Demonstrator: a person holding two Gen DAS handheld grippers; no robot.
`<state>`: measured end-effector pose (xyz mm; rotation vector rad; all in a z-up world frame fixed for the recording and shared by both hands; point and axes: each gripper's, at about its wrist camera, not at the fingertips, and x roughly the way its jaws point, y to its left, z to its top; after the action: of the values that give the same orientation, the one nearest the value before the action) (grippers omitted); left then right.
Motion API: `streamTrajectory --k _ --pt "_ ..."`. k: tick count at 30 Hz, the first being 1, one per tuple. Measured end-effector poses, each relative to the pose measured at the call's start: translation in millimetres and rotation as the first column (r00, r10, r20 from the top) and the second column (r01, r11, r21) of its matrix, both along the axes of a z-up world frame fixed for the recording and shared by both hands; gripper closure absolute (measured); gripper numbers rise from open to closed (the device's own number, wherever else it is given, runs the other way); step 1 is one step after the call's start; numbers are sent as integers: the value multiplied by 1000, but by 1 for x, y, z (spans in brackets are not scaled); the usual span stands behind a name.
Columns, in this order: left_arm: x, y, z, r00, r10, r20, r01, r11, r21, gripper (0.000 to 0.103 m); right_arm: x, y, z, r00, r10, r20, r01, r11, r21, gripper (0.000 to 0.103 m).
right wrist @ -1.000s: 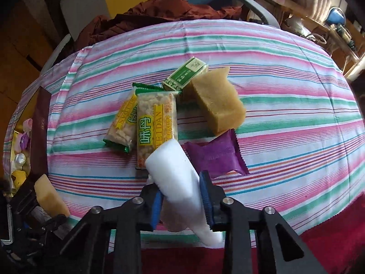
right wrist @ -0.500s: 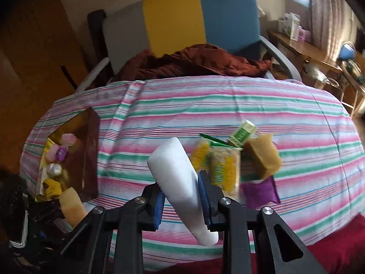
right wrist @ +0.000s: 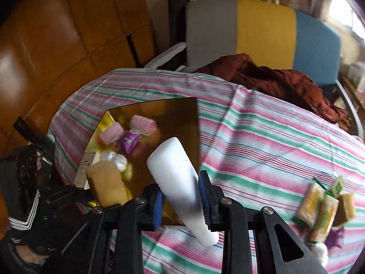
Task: Organize objects
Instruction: 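Carry sponge and foam block into the gold tray and open both tools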
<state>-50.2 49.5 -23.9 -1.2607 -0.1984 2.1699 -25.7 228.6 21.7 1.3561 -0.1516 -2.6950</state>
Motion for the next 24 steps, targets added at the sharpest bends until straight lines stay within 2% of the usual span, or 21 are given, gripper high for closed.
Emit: streamTrajectory --k 2,3,4,6,9,11,17,21,22,24 --pt "-9 -11 -9 998 45 39 -44 999 -18 46 -12 -19 -13 999 33 36 -33 999 -5 72" --pt "-12 -15 -13 996 62 60 -61 998 -22 44 -16 -27 -20 997 53 60 -52 998 -22 67" --pt "-15 -20 -17 994 77 78 -75 997 -22 42 -20 -34 -27 994 75 85 -71 996 -52 53" --pt "-17 -31 -23 991 90 99 -89 996 -8 37 -23 -46 -44 982 131 134 -116 987 -114 34" --pt "-13 -35 -31 992 81 101 -77 996 -42 37 -22 -55 -64 973 157 167 -129 978 -167 32" --pt "-10 -38 -35 991 74 112 -73 997 -13 37 -19 -54 -71 972 157 175 -121 972 -202 32" --pt "-3 -44 -22 995 82 62 -82 997 2 37 -10 -45 -63 982 138 125 -105 965 -240 27" --pt "-2 -47 -6 993 115 -2 -115 993 -18 37 4 -42 -48 994 98 55 -86 977 -193 14" --pt "-1 -46 -3 991 128 -23 -129 991 -34 37 7 -41 -45 995 91 38 -83 981 -178 7" --pt "2 -44 4 982 162 -98 -172 979 -105 37 13 -40 -40 997 74 8 -72 986 -150 0"
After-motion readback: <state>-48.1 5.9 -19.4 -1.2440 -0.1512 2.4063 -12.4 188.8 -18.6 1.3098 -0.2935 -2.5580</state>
